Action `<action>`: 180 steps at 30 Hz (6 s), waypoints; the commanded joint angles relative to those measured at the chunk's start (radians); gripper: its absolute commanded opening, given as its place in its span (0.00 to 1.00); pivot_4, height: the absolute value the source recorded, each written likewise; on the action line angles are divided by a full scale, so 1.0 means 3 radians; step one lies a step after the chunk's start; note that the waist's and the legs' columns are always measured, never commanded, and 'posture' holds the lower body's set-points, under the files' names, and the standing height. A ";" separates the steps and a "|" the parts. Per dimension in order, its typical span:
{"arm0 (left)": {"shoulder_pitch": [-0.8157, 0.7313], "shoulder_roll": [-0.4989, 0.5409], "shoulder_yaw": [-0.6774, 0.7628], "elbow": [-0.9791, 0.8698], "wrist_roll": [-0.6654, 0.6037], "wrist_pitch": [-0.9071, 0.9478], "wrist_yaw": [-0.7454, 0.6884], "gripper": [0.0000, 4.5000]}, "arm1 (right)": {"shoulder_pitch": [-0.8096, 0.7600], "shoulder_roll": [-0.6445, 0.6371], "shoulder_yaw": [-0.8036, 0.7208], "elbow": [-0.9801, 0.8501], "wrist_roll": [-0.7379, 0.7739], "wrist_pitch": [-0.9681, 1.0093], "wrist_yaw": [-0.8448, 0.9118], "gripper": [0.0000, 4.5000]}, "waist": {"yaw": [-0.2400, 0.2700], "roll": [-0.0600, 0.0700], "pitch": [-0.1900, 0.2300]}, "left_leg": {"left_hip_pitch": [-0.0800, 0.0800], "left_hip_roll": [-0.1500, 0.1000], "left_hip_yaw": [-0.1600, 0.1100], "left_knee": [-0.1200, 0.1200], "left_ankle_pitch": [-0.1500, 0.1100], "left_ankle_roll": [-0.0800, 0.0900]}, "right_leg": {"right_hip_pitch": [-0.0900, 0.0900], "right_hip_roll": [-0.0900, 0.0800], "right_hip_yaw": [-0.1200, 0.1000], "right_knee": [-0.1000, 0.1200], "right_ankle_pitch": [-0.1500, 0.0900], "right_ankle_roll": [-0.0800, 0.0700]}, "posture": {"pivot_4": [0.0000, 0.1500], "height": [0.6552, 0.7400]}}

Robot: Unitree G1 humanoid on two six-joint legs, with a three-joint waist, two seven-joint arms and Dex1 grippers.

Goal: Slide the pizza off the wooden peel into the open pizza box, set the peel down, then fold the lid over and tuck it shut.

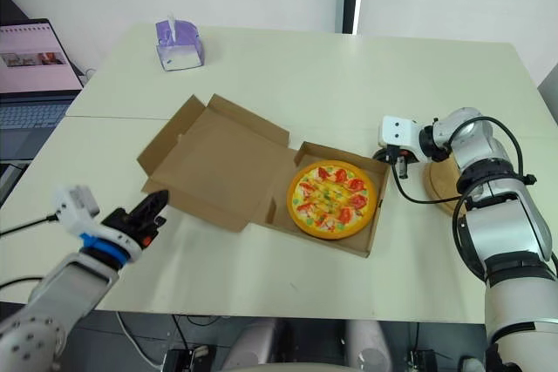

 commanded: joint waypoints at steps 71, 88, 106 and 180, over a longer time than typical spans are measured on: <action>-0.3590 -0.1198 -0.0917 0.3446 0.3277 -0.1038 -0.2656 0.00 | 0.2221 -0.0638 -0.1138 -0.3915 0.1287 0.2634 -0.1097 0.07 | 0.0011 -0.0004 0.0004 | -0.0004 -0.0007 -0.0012 0.0003 0.0006 -0.0019 | -0.0004 -0.0005 -0.0011 0.0006 0.0004 0.0008 | 1.00 1.00; -0.3695 -0.1226 -0.0839 0.3703 0.3465 -0.1445 -0.2545 0.00 | 0.1182 0.0120 -0.1328 -0.3672 0.1560 0.3627 -0.2179 0.99 | -0.0018 -0.0004 0.0004 | -0.0007 -0.0006 -0.0005 0.0003 0.0007 -0.0019 | -0.0011 -0.0005 -0.0005 0.0013 0.0006 0.0007 | 1.00 1.00; -0.3574 -0.1284 -0.0865 0.3464 0.3451 -0.1358 -0.2629 0.00 | 0.0507 0.0270 -0.1182 -0.2878 0.1480 0.3492 -0.2388 0.66 | -0.0019 -0.0003 0.0002 | -0.0058 -0.0006 0.0002 0.0010 0.0008 -0.0016 | -0.0060 -0.0005 -0.0004 0.0017 0.0014 0.0006 | 1.00 1.00; -0.2908 -0.1412 -0.1009 0.1317 0.3372 -0.0416 -0.2125 0.00 | 0.0910 0.0414 -0.1372 -0.4430 0.1580 0.4134 -0.2914 0.00 | -0.0016 -0.0001 0.0001 | -0.0060 -0.0006 0.0006 0.0023 0.0008 -0.0015 | -0.0061 -0.0005 0.0003 0.0028 0.0019 0.0009 | 1.00 1.00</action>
